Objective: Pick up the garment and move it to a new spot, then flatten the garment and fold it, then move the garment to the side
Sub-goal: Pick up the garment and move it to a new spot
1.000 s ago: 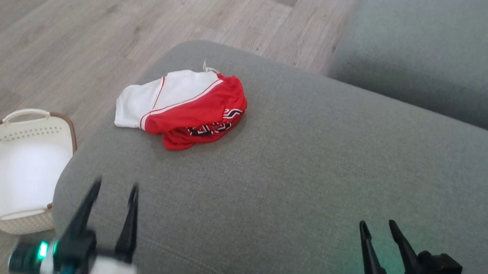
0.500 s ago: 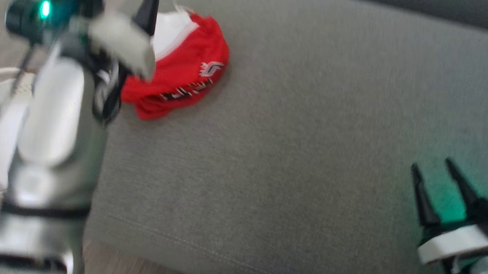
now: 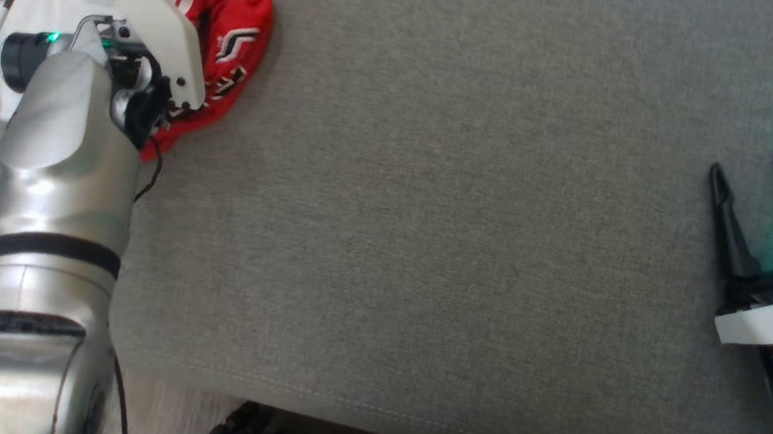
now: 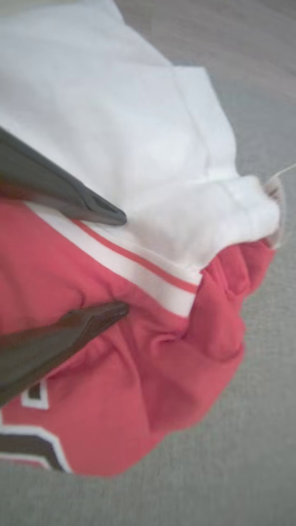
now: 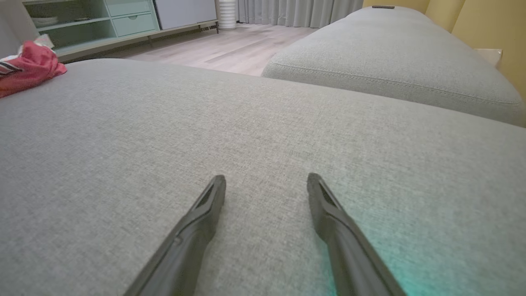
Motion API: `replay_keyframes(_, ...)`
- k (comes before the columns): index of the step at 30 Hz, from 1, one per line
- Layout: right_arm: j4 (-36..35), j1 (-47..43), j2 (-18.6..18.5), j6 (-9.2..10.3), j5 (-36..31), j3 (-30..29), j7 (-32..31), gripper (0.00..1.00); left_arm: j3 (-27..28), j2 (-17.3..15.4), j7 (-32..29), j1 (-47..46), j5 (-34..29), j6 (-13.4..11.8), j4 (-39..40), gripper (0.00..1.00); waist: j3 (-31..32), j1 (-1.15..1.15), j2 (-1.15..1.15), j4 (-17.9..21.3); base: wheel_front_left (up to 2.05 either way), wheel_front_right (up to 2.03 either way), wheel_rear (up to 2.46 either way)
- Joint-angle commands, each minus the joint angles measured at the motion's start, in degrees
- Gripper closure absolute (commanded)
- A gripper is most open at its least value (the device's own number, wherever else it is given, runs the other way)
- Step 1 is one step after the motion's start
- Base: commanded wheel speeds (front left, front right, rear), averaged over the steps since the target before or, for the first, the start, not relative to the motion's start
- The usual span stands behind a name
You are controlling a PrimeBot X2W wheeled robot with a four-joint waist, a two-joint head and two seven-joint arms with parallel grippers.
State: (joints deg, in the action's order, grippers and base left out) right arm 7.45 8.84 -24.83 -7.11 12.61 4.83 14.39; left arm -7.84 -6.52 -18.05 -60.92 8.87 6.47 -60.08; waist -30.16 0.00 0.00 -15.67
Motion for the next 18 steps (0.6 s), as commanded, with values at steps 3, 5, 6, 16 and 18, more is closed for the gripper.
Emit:
replay_keyframes(3, 0.2, -0.5, -1.7, -0.37, 0.0, 0.3, -0.1, 0.00, 1.1, -3.5, 0.4, -2.0, 0.3, -0.2, -1.7, 0.00, -2.3, 0.00, 0.00, 1.3, 0.00, 0.00, 0.00)
replay_keyframes(5, 0.0, -0.3, -1.6, -0.37, 0.0, 0.2, -0.2, 0.00, 0.4, -3.4, 1.3, -1.7, 0.3, 0.1, -3.5, 0.00, -2.5, 0.00, 0.00, 1.4, 0.00, 0.00, 0.00)
replay_keyframes(6, 0.0, -0.2, -1.5, -0.37, 0.0, 0.2, -0.3, 0.00, 0.4, -3.5, 2.7, -1.8, 0.5, 0.2, -3.9, 0.55, -2.5, 0.00, 0.00, 1.4, 0.00, 0.00, 0.00)
replay_keyframes(16, 3.6, 0.1, 2.3, -0.37, 0.3, 1.3, 0.3, 0.00, -2.2, -7.7, 26.3, -6.1, -1.9, 0.3, -0.6, 1.00, 6.8, 0.00, 0.00, 2.3, 0.00, 0.00, 0.00)
replay_keyframes(18, 4.9, -0.2, 3.9, -0.37, 0.4, 1.8, 0.4, 0.00, -2.8, -8.3, 29.2, -7.1, -2.5, 0.4, 0.5, 1.00, 10.1, 0.00, 0.00, 3.0, 0.00, 0.00, 0.00)
